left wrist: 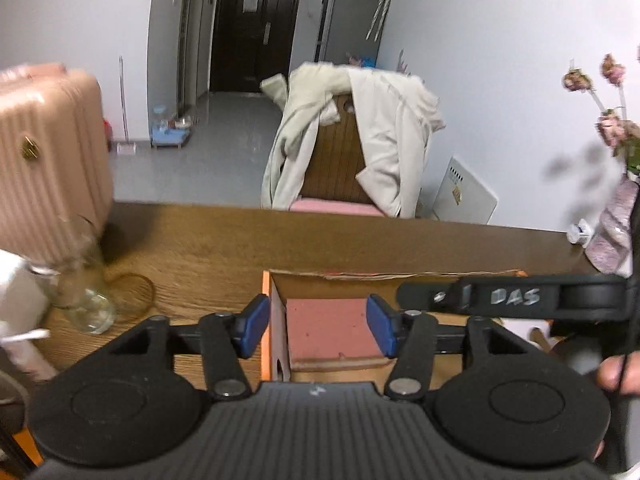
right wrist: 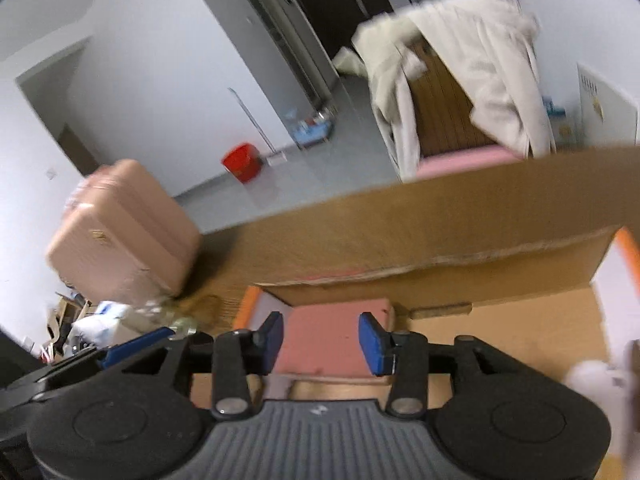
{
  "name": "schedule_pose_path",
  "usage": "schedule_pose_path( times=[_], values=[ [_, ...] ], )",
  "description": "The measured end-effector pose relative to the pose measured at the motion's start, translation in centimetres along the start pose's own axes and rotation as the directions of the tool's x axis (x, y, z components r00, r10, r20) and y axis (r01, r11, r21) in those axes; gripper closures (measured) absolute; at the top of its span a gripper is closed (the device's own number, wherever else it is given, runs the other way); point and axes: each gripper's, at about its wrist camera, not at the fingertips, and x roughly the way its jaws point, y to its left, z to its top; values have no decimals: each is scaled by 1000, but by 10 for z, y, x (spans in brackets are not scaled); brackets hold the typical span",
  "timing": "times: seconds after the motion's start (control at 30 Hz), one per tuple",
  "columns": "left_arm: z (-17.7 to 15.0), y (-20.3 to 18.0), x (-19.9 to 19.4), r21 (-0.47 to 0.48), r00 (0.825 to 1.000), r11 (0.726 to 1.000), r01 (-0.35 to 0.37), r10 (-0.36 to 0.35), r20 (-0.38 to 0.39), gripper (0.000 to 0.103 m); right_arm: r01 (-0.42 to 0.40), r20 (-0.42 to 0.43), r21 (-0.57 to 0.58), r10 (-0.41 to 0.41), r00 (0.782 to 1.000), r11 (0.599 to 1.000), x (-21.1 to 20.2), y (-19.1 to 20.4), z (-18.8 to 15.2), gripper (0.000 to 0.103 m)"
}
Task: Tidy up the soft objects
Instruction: 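Carry the sponge block into the box and open both grippers, then reach both grippers to the purple mesh drawstring bag and grasp it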
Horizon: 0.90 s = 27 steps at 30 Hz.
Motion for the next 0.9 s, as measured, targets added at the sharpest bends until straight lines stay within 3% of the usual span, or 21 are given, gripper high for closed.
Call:
schedule_pose_path(
  times=[0.2,0.5,0.63,0.73,0.8,0.9],
  values=[
    [-12,-18,-99,62,996,998,-12,7,86,29,-53,69,-107,60,996,993,-112,42,-19,47],
    [-82,-39,-231,140,983,990,-3,-23,184,23,-83,126,-244,116,985,966,-248,64,-96,41],
    [-133,-41,-274,146,971,989,-22,-14,240,20,-93,186,-279,149,971,956,-290,57,-147,38],
    [-182,-42,-295,150,956,988,-39,-7,293,12,-50,259,-325,140,956,944,-312,48,-197,32],
    [-212,-42,-301,138,955,989,-49,5,297,12,-1,297,-333,106,949,943,-322,41,-231,32],
    [-251,-37,-308,54,960,999,-2,-13,280,12,21,337,-299,85,938,954,-334,27,-277,30]
  ],
)
